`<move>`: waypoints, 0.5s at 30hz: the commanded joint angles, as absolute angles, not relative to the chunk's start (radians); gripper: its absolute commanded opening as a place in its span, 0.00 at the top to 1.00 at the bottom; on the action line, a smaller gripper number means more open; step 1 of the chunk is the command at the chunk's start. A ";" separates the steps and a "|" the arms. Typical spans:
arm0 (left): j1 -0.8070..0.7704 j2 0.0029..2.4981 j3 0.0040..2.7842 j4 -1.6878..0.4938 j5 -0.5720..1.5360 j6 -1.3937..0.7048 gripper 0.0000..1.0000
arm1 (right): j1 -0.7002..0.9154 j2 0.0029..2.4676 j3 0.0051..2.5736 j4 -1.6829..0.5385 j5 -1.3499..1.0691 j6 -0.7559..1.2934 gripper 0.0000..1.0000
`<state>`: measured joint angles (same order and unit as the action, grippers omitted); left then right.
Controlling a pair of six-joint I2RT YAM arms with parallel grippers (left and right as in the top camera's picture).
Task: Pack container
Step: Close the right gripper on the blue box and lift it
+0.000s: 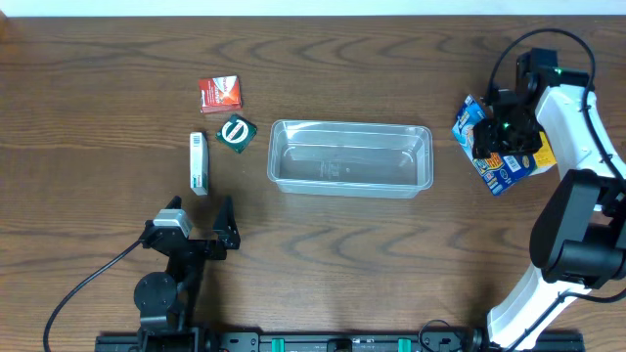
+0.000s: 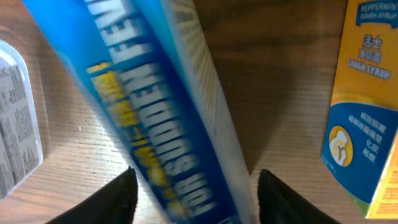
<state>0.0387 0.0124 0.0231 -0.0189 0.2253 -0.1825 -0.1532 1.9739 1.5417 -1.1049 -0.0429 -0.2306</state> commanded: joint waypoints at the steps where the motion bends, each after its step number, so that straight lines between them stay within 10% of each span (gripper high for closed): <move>1: 0.043 0.011 0.004 -0.051 0.232 -0.173 0.02 | -0.157 1.981 1.532 -1.098 -0.034 -0.205 0.49; 15: 0.043 0.011 0.004 -0.051 0.232 -0.173 0.02 | -0.157 1.981 1.532 -1.067 -0.033 -0.146 0.90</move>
